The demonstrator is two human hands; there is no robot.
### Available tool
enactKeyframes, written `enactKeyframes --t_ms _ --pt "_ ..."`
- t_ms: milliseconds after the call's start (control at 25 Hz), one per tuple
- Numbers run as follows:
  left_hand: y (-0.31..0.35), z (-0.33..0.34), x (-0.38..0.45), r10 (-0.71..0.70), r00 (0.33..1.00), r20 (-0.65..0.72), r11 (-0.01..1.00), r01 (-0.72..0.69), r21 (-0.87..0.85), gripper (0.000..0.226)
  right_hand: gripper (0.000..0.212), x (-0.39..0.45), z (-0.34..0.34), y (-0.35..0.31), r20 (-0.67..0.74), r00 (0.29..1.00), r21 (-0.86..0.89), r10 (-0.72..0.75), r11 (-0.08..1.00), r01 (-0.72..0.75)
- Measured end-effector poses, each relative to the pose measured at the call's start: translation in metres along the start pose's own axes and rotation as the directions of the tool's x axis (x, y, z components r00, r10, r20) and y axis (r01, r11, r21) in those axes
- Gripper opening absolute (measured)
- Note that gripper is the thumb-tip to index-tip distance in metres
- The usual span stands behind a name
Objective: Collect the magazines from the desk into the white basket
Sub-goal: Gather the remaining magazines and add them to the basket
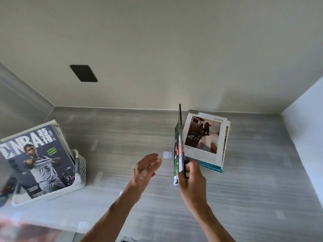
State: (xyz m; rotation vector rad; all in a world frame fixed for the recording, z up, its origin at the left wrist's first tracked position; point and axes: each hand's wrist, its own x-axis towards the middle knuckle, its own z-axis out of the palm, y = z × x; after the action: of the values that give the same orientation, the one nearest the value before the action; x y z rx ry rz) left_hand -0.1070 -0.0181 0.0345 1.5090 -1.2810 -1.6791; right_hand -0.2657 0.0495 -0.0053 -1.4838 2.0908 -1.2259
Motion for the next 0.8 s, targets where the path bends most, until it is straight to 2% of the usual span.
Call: enactKeyframes --t_ms 80,120,200,240,280,360,440,480,520,560,600,640,680,720,760,800 --pt "0.004 -0.014 -0.004 -0.079 0.992 0.103 0.98 0.096 -0.172 0.062 0.02 -0.033 0.011 -0.03 0.155 0.978 -0.038 -0.142 0.988 0.15" --pt "0.004 -0.024 -0.007 -0.109 0.991 0.082 0.968 0.124 -0.217 0.06 0.022 -0.048 0.016 -0.043 0.23 0.949 -0.038 -0.214 0.973 0.228" --pt "0.0 -0.046 -0.011 -0.215 0.967 -0.138 0.956 0.179 -0.23 0.039 0.037 -0.07 0.026 -0.064 0.379 0.861 -0.008 -0.339 0.929 0.369" --pt "-0.002 -0.059 -0.015 -0.272 0.925 -0.265 0.949 0.213 -0.231 0.033 0.046 -0.078 0.033 -0.072 0.455 0.806 0.003 -0.379 0.905 0.424" --pt "-0.005 -0.071 -0.02 -0.3 0.893 -0.336 0.945 0.229 -0.235 0.031 0.049 -0.082 0.039 -0.078 0.514 0.754 0.017 -0.409 0.884 0.468" --pt "-0.013 -0.099 -0.032 -0.294 0.889 -0.351 0.94 0.202 -0.277 0.034 0.045 -0.085 0.048 -0.092 0.632 0.617 0.079 -0.469 0.831 0.55" --pt "-0.023 -0.134 -0.045 -0.172 0.946 -0.274 0.946 0.081 -0.313 0.038 0.056 -0.086 0.06 -0.099 0.707 0.53 0.144 -0.468 0.829 0.541" --pt "-0.025 -0.154 -0.053 -0.072 0.979 -0.188 0.939 0.004 -0.343 0.039 0.065 -0.085 0.065 -0.103 0.731 0.535 0.141 -0.423 0.862 0.488" --pt "-0.027 -0.175 -0.058 0.023 0.994 -0.108 0.927 -0.062 -0.371 0.04 0.071 -0.08 0.072 -0.107 0.706 0.599 0.122 -0.379 0.897 0.424" --pt "-0.029 -0.196 -0.061 0.095 0.994 -0.056 0.917 -0.109 -0.384 0.041 0.075 -0.072 0.081 -0.11 0.643 0.701 0.109 -0.307 0.944 0.313" --pt "-0.031 -0.215 -0.065 0.15 0.988 -0.023 0.907 -0.147 -0.396 0.043 0.079 -0.061 0.09 -0.118 0.593 0.793 0.123 -0.14 0.989 0.083" --pt "-0.03 -0.232 -0.068 0.187 0.982 -0.002 0.894 -0.171 -0.414 0.044 0.082 -0.047 0.099 -0.128 0.593 0.802 0.185 0.071 0.957 -0.222" --pt "-0.029 -0.247 -0.07 0.217 0.976 0.01 0.878 -0.19 -0.44 0.045 0.084 -0.034 0.11 -0.136 0.651 0.729 0.244 0.212 0.851 -0.466" --pt "-0.029 -0.266 -0.074 0.241 0.97 0.02 0.859 -0.203 -0.47 0.045 0.084 -0.023 0.125 -0.146 0.731 0.636 0.286 0.247 0.736 -0.614" --pt "-0.029 -0.286 -0.076 0.261 0.965 0.033 0.843 -0.212 -0.494 0.045 0.08 -0.016 0.141 -0.157 0.784 0.578 0.296 0.227 0.682 -0.669" --pt "-0.028 -0.305 -0.08 0.271 0.962 0.031 0.84 -0.221 -0.495 0.044 0.072 -0.013 0.156 -0.17 0.807 0.552 0.297 0.208 0.665 -0.685"
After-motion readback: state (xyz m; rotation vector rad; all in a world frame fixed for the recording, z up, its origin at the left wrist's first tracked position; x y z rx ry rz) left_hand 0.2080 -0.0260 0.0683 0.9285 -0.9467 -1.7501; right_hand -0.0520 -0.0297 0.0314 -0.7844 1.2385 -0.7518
